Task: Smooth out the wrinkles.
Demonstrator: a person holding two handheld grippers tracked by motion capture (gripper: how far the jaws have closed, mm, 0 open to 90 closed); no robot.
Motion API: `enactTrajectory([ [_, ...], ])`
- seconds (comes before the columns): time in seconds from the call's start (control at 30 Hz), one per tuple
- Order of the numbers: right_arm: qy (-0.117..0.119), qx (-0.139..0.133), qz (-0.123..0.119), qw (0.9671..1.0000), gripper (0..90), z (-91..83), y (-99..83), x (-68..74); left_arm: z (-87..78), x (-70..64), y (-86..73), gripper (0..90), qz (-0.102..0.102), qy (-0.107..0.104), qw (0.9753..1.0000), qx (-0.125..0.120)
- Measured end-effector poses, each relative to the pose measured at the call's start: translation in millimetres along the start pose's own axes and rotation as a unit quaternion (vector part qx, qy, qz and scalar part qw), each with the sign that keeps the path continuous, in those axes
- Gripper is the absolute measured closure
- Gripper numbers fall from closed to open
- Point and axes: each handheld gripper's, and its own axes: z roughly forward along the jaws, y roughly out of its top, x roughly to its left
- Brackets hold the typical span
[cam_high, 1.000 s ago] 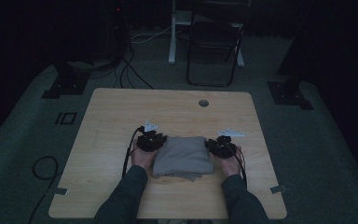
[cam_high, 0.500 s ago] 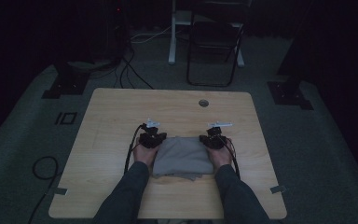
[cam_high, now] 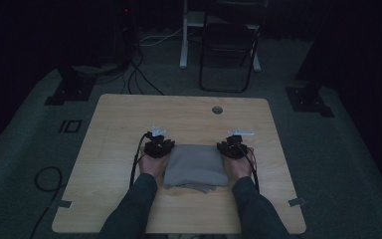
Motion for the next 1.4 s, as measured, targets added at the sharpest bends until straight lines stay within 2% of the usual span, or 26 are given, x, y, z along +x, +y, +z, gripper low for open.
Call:
enactTrajectory([
  [0.1, 0.000, -0.001, 0.002, 1.0000, 59.7, -7.0, -3.2, -2.5, -6.0, 3.8, -1.5, 70.2, -0.010, 0.009, 0.9999, -0.005],
  [0.2, 0.005, -0.010, 0.001, 0.9999, 57.2, -15.0, -5.8, -4.5, -12.6, 6.0, -2.8, 67.3, -0.013, 0.011, 0.9998, -0.012],
  [0.37, 0.012, -0.024, -0.008, 0.9996, 52.9, -40.1, -19.4, -6.3, -37.1, 6.8, -10.7, 63.3, -0.006, 0.019, 0.9993, -0.033],
  [0.47, 0.011, -0.030, -0.016, 0.9994, 52.0, -53.0, -30.5, -8.0, -45.9, 7.0, -15.4, 60.8, -0.002, 0.022, 0.9990, -0.040],
  [0.5, 0.011, -0.030, -0.016, 0.9994, 52.0, -53.0, -30.5, -8.0, -50.2, 7.0, -18.1, 60.8, -0.001, 0.022, 0.9988, -0.044],
  [0.53, 0.006, -0.034, -0.022, 0.9992, 51.3, -61.1, -37.8, -9.5, -58.0, 7.2, -23.7, 58.9, 0.002, 0.024, 0.9984, -0.050],
  [0.6, 0.002, -0.036, -0.026, 0.9990, 50.5, -69.0, -44.4, -11.2, -65.5, 7.4, -29.9, 58.2, 0.008, 0.025, 0.9982, -0.054],
  [0.67, 0.002, -0.038, -0.027, 0.9989, 50.5, -72.5, -47.5, -11.6, -65.5, 7.4, -29.9, 57.9, 0.008, 0.025, 0.9982, -0.054],
  [0.7, 0.003, -0.038, -0.029, 0.9988, 49.8, -78.5, -53.1, -13.0, -74.0, 7.3, -37.4, 57.2, 0.015, 0.027, 0.9980, -0.056],
  [0.83, -0.003, -0.041, -0.035, 0.9985, 48.8, -88.3, -64.4, -15.1, -88.8, 8.2, -50.1, 55.2, 0.028, 0.028, 0.9973, -0.061],
  [0.97, -0.006, -0.034, -0.039, 0.9987, 48.2, -93.2, -80.1, -19.3, -100.0, 9.1, -64.5, 54.1, 0.040, 0.031, 0.9969, -0.061],
  [1.07, -0.009, -0.027, -0.024, 0.9993, 48.0, -94.4, -90.4, -25.5, -104.8, 11.0, -74.9, 53.4, 0.044, 0.038, 0.9966, -0.058],
  [1.27, -0.015, -0.036, -0.007, 0.9992, 48.0, -98.3, -98.1, -29.4, -110.4, 19.8, -85.4, 53.0, 0.024, 0.047, 0.9965, -0.064],
  [1.4, -0.015, -0.042, -0.005, 0.9990, 48.0, -99.7, -98.9, -31.3, -112.1, 22.1, -86.5, 53.0, 0.023, 0.055, 0.9960, -0.066],
])
